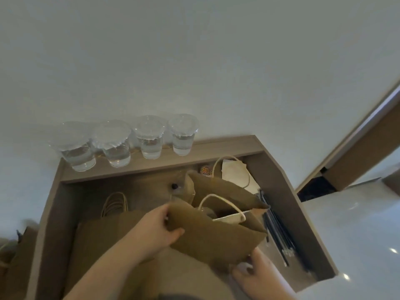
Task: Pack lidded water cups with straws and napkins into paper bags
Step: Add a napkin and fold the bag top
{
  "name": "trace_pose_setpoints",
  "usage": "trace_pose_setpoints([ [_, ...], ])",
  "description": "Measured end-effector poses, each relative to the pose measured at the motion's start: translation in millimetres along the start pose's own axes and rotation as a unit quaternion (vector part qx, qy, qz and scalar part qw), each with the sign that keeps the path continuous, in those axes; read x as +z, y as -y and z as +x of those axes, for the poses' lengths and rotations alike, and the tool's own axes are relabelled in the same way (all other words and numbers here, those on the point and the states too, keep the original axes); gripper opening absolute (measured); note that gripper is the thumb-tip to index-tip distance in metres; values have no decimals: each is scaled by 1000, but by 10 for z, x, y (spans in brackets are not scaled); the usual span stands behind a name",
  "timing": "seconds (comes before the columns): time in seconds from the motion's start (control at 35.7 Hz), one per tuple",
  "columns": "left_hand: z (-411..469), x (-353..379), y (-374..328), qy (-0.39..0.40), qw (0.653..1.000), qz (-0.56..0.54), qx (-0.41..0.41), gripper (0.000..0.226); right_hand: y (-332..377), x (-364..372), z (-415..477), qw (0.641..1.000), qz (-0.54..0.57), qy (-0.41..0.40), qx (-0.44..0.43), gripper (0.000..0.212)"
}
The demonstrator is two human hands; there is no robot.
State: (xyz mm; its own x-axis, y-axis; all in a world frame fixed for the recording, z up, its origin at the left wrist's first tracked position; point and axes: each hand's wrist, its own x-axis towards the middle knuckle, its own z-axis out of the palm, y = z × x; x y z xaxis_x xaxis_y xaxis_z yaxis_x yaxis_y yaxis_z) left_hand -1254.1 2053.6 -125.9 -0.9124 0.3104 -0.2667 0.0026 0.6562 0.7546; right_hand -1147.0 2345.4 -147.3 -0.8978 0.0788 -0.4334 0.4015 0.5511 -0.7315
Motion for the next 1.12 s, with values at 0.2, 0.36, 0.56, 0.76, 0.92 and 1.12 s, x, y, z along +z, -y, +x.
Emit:
trace_pose_setpoints([
  [0.2,-306,-6,-78,65,996,-34,-42,41,-109,-216,164,994,103,-34,-8,36],
  [0.36,-417,-35,-242,-45,998,17,43,47,95,-438,205,989,93,-29,-112,41],
  [0.56,-429,-70,-211,-184,972,48,136,36,448,-838,289,966,-49,-43,-249,30],
  [0.76,-380,114,-282,-258,954,-140,59,67,556,-878,519,973,76,6,-216,43],
  [0.92,-334,63,-550,-134,982,-101,86,44,610,-924,736,950,34,163,-264,58],
  [1.12,-391,143,-755,-212,968,-123,50,18,715,-958,773,941,117,186,-258,20],
])
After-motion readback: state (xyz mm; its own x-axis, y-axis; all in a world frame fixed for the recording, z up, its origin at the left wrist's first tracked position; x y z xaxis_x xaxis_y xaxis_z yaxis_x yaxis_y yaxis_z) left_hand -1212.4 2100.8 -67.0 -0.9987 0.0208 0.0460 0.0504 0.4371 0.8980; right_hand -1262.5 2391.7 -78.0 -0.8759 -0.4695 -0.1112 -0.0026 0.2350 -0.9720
